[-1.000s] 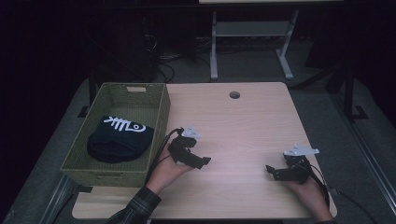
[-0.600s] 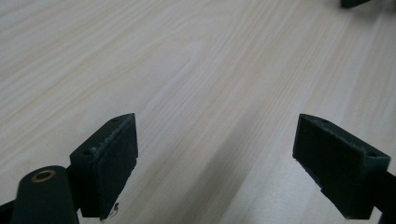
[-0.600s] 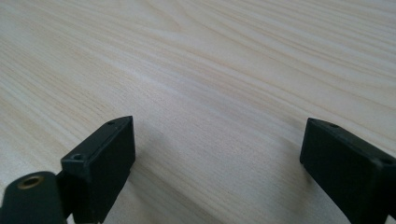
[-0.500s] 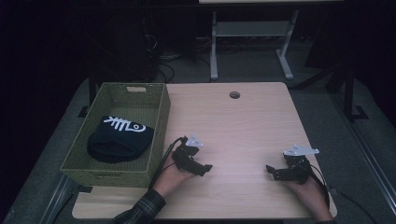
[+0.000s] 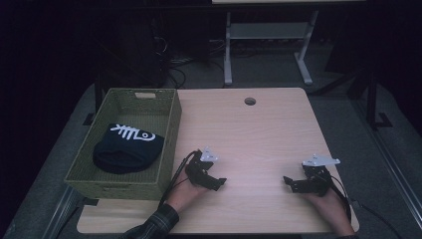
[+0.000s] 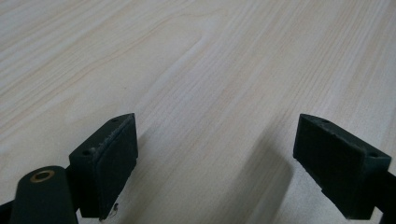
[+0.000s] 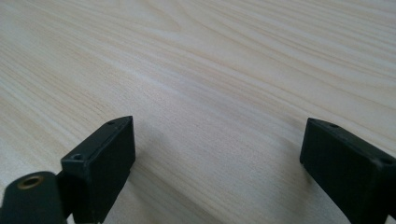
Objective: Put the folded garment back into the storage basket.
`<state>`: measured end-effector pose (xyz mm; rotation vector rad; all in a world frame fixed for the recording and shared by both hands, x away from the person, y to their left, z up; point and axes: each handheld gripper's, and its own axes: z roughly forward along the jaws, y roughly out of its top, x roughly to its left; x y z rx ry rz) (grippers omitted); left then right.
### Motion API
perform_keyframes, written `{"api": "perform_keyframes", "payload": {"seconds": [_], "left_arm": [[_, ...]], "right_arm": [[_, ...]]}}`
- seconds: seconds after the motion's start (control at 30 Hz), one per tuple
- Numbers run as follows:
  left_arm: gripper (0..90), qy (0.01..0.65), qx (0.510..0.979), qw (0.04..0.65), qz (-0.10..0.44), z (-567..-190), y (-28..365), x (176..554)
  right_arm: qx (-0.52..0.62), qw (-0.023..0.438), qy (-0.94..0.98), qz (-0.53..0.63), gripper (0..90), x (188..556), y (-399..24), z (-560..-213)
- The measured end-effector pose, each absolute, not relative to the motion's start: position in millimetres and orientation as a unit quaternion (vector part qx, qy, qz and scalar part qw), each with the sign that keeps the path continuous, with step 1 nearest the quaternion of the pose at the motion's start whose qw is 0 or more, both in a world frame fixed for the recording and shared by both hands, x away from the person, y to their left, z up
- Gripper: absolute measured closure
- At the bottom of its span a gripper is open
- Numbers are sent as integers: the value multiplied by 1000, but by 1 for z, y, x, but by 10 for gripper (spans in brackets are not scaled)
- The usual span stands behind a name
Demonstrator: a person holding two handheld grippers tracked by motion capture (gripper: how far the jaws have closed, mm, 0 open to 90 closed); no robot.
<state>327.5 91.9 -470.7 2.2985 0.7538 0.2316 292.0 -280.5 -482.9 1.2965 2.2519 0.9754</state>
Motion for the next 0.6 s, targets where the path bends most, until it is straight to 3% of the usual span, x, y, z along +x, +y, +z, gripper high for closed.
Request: {"api": "perform_keyframes", "payload": {"seconds": [0.23, 0.6], "left_arm": [[128, 273, 879, 373, 117, -479, 90, 323], [129, 274, 879, 373, 116, -479, 90, 323]], "right_arm": [[459, 182, 798, 346, 100, 292, -281, -483], [459, 182, 798, 346, 100, 292, -281, -483]]}}
